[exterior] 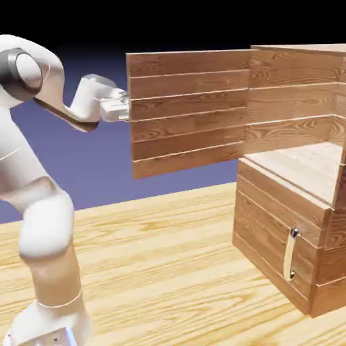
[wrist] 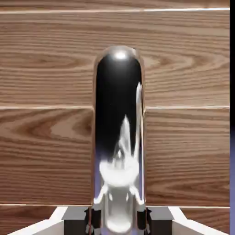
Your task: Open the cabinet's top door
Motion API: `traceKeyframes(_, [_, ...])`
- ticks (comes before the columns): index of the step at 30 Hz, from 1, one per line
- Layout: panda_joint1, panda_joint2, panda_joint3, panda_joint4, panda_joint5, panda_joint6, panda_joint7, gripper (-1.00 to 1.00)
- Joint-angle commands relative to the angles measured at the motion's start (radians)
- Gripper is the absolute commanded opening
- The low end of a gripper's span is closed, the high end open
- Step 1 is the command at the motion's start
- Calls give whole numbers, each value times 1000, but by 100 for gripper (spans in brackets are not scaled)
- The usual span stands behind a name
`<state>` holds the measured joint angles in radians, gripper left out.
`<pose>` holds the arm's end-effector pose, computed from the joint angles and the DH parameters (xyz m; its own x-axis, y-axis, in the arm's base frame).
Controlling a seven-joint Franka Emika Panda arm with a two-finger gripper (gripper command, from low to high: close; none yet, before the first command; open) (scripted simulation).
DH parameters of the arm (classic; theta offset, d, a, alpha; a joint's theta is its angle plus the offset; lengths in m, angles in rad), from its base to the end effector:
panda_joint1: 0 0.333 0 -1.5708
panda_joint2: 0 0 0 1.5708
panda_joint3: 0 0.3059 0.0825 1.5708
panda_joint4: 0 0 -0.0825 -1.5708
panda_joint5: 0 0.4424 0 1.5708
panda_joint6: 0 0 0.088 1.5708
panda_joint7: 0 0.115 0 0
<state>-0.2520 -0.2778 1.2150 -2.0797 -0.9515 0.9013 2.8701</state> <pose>0.3288 0.3240 0.4945 -0.7036 -0.0716 0.7069 -0.7033 -0.0712 -0.7073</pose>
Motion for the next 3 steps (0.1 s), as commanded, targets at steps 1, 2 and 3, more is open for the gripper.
traceKeyframes(1, [-29, 23, 37, 19, -1, -26, 12, -100])
traceKeyframes(2, [-62, 36, 74, 34, 0, -43, 19, -100])
traceKeyframes(3, [-96, 43, 110, 47, 2, -54, 23, -100])
